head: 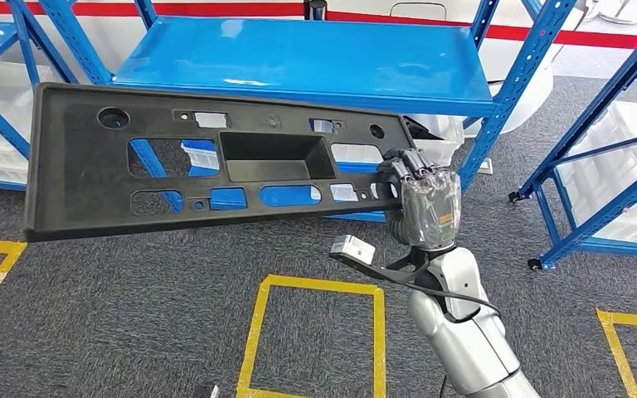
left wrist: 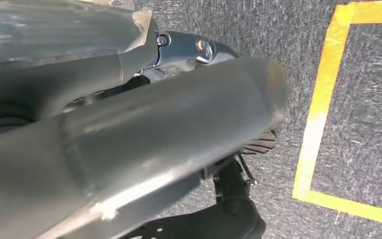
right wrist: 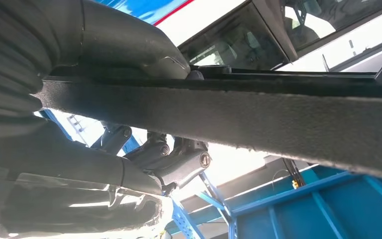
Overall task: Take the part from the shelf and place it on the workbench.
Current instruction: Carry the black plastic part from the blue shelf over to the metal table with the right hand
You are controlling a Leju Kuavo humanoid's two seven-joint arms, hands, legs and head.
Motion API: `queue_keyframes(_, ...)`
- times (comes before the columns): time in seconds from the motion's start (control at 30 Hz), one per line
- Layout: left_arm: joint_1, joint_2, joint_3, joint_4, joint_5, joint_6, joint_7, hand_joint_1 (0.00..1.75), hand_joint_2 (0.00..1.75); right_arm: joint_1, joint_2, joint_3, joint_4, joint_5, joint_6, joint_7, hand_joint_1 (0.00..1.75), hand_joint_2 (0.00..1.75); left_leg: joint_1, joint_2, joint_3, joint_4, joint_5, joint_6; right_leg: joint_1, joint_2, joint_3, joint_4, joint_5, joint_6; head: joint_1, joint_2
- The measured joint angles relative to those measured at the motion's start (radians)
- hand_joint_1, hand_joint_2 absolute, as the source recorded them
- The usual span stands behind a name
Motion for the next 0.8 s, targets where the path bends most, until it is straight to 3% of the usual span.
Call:
queue_keyframes(0.07,0.004,-0.001,0.006,0.0,0.002,0.002,-0.002,0.0,0.0,-0.014,0.007,0.004,0.006,0.002,0.002,-0.001,1.75,1.75,-0.007,-0.003,0.023,-0.047,-0.011,0.011,0.003,0.0,-0.01,0.004,0.013,0.016,0.001,0.0)
queue_keyframes(0.13,0.006,-0.002,0.011,0.0,0.004,0.005,-0.002,0.0,0.0,-0.025,0.012,0.009,0.014,0.005,0.004,-0.002,1.75,1.75,-0.011,-0.001,0.011,-0.054,0.005,0.035,0.005,-0.001,-0.016,0.003,0.022,0.031,0.001,0.0)
queue_keyframes(0.17,0.007,-0.003,0.014,0.0,0.006,0.006,-0.002,0.0,0.0,-0.029,0.014,0.012,0.019,0.006,0.006,-0.002,1.75,1.75,-0.012,0.002,0.003,-0.058,0.017,0.05,0.006,0.0,-0.027,0.015,0.009,0.032,0.002,0.0)
queue_keyframes(0.23,0.006,-0.005,0.019,-0.001,0.008,0.006,-0.006,0.0,0.0,-0.038,0.016,0.017,0.029,0.006,0.01,-0.003,1.75,1.75,-0.011,0.006,-0.02,-0.066,0.043,0.073,0.005,0.002,-0.061,0.095,-0.063,0.022,0.007,0.0)
queue_keyframes(0.3,0.006,-0.006,0.022,-0.001,0.008,0.006,-0.01,0.0,0.0,-0.045,0.017,0.021,0.039,0.006,0.011,-0.005,1.75,1.75,-0.014,0.006,-0.05,-0.066,0.066,0.08,0.006,0.004,-0.094,0.223,-0.14,0.017,0.012,0.0)
queue_keyframes(0.33,0.006,-0.006,0.023,-0.001,0.008,0.006,-0.012,0.0,0.0,-0.048,0.017,0.023,0.044,0.005,0.01,-0.006,1.75,1.75,-0.015,0.006,-0.065,-0.065,0.078,0.08,0.007,0.004,-0.098,0.27,-0.153,0.022,0.013,0.0)
queue_keyframes(0.37,0.006,-0.006,0.024,-0.001,0.007,0.006,-0.013,0.0,0.0,-0.05,0.017,0.025,0.049,0.004,0.01,-0.007,1.75,1.75,-0.015,0.006,-0.08,-0.065,0.09,0.079,0.007,0.005,-0.088,0.289,-0.147,0.03,0.013,0.0)
queue_keyframes(0.4,0.006,-0.006,0.025,-0.001,0.007,0.006,-0.014,0.0,0.0,-0.052,0.018,0.027,0.052,0.003,0.01,-0.008,1.75,1.75,-0.016,0.006,-0.095,-0.065,0.102,0.077,0.008,0.005,-0.062,0.273,-0.126,0.04,0.014,0.0)
queue_keyframes(0.43,0.006,-0.006,0.027,-0.001,0.006,0.006,-0.014,0.0,0.0,-0.055,0.018,0.028,0.055,0.002,0.01,-0.008,1.75,1.75,-0.016,0.005,-0.108,-0.064,0.114,0.074,0.008,0.005,-0.018,0.223,-0.103,0.046,0.014,0.0)
queue_keyframes(0.47,0.005,-0.006,0.028,-0.001,0.006,0.006,-0.015,0.0,0.0,-0.059,0.02,0.029,0.057,0.002,0.01,-0.008,1.75,1.75,-0.018,0.005,-0.12,-0.063,0.125,0.07,0.009,0.005,0.037,0.149,-0.093,0.045,0.014,0.0)
queue_keyframes(0.53,0.004,-0.006,0.03,-0.001,0.005,0.005,-0.015,0.0,0.0,-0.068,0.024,0.031,0.06,0.002,0.008,-0.009,1.75,1.75,-0.02,0.004,-0.134,-0.062,0.146,0.059,0.017,0.007,0.119,0.016,-0.103,0.03,0.013,0.0)
queue_keyframes(0.6,0.004,-0.004,0.03,-0.001,0.003,0.004,-0.015,0.0,0.0,-0.073,0.026,0.034,0.064,0.002,0.006,-0.009,1.75,1.75,-0.021,0.004,-0.138,-0.067,0.167,0.048,0.025,0.01,0.13,-0.025,-0.109,0.011,0.01,0.0)
queue_keyframes(0.63,0.005,-0.002,0.03,-0.001,0.003,0.003,-0.015,0.0,0.0,-0.075,0.026,0.034,0.068,0.002,0.005,-0.009,1.75,1.75,-0.019,0.003,-0.14,-0.069,0.171,0.042,0.019,0.009,0.123,-0.023,-0.1,0.002,0.009,0.0)
queue_keyframes(0.67,0.005,-0.001,0.03,-0.001,0.002,0.003,-0.015,0.0,0.0,-0.076,0.028,0.035,0.071,0.001,0.003,-0.01,1.75,1.75,-0.017,0.003,-0.147,-0.061,0.158,0.036,0.015,0.007,0.118,-0.022,-0.09,-0.01,0.008,0.0)
queue_keyframes(0.7,0.006,0.001,0.03,-0.001,0.002,0.003,-0.015,0.0,0.0,-0.077,0.031,0.036,0.074,0.001,0.002,-0.01,1.75,1.75,-0.015,0.003,-0.157,-0.037,0.125,0.031,0.01,0.005,0.11,-0.023,-0.078,-0.022,0.006,0.0)
queue_keyframes(0.77,0.006,0.004,0.03,-0.001,0.001,0.004,-0.013,0.0,0.0,-0.079,0.036,0.037,0.08,-0.001,-0.002,-0.012,1.75,1.75,-0.012,0.003,-0.189,0.075,0.019,0.021,0.008,0.003,0.088,-0.022,-0.051,-0.037,0.004,0.0)
queue_keyframes(0.8,0.005,0.005,0.03,-0.001,0.001,0.005,-0.012,0.0,0.0,-0.079,0.038,0.037,0.083,-0.002,-0.004,-0.013,1.75,1.75,-0.011,0.002,-0.205,0.147,-0.025,0.016,0.009,0.003,0.073,-0.021,-0.039,-0.038,0.003,0.0)
